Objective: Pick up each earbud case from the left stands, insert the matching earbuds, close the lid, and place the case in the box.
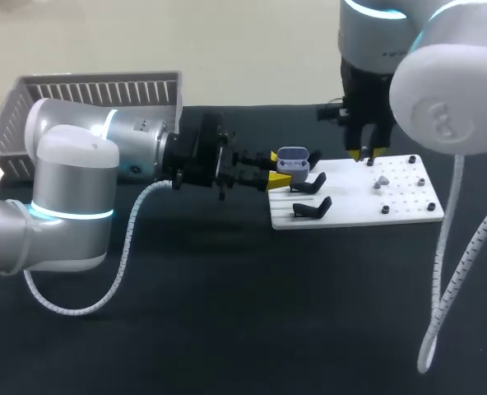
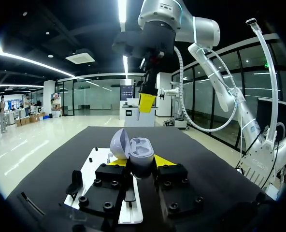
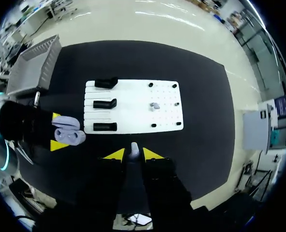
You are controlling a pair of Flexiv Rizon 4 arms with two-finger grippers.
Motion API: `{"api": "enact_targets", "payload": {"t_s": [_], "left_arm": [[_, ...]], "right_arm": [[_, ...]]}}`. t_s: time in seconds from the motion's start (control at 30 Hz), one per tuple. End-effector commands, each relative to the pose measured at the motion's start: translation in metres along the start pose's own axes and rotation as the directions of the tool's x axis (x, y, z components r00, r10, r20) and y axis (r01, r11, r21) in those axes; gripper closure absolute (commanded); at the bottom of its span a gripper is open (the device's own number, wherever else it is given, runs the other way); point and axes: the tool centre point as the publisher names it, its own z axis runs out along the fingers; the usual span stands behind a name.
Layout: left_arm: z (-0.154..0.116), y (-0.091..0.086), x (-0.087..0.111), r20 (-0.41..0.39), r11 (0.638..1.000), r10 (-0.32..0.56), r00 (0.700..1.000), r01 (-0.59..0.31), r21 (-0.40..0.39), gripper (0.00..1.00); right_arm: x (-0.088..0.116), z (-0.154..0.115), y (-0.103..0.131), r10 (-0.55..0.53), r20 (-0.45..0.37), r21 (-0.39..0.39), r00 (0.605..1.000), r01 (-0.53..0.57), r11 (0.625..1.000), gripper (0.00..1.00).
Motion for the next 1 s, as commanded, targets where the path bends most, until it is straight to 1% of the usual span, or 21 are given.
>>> {"api": "enact_targets", "payload": {"t_s": [0.03, 0.2, 0.3, 0.37, 0.43, 0.47, 0.57, 1.0], "left_arm": [[0.000, -0.001, 0.001, 0.003, 1.000, 0.003, 1.000, -0.003, -0.003, 1.00], [0.000, -0.001, 0.001, 0.003, 1.000, 0.003, 1.000, -0.003, -0.003, 1.00], [0.000, -0.001, 0.001, 0.003, 1.000, 0.003, 1.000, -0.003, -0.003, 1.00], [0.000, -0.001, 0.001, 0.003, 1.000, 0.003, 1.000, -0.003, -0.003, 1.00], [0.000, -0.001, 0.001, 0.003, 1.000, 0.003, 1.000, -0.003, -0.003, 1.00], [0.000, -0.001, 0.001, 0.003, 1.000, 0.003, 1.000, -0.003, -0.003, 1.00], [0.000, -0.001, 0.001, 0.003, 1.000, 0.003, 1.000, -0.003, -0.003, 1.00], [0.000, -0.001, 0.001, 0.003, 1.000, 0.003, 1.000, -0.003, -0.003, 1.00]], "right_arm": [[0.011, -0.016, 0.009, 0.070, 0.013, 0.013, 0.997, -0.070, 0.997, 1.00], [0.014, -0.029, 0.027, 0.137, -0.001, 0.010, 0.991, -0.137, 0.990, 1.00], [0.016, -0.035, 0.038, 0.171, -0.028, 0.008, 0.985, -0.171, 0.985, 1.00], [0.017, -0.039, 0.042, 0.190, -0.035, 0.026, 0.981, -0.189, 0.982, 1.00], [0.018, -0.042, 0.046, 0.201, -0.042, 0.020, 0.979, -0.200, 0.980, 1.00], [0.019, -0.043, 0.048, 0.207, -0.049, 0.035, 0.977, -0.205, 0.978, 1.00], [0.022, -0.047, 0.054, 0.222, -0.062, 0.030, 0.973, -0.221, 0.975, 1.00], [0.022, -0.047, 0.054, 0.222, -0.062, 0.030, 0.973, -0.221, 0.975, 1.00]]}}
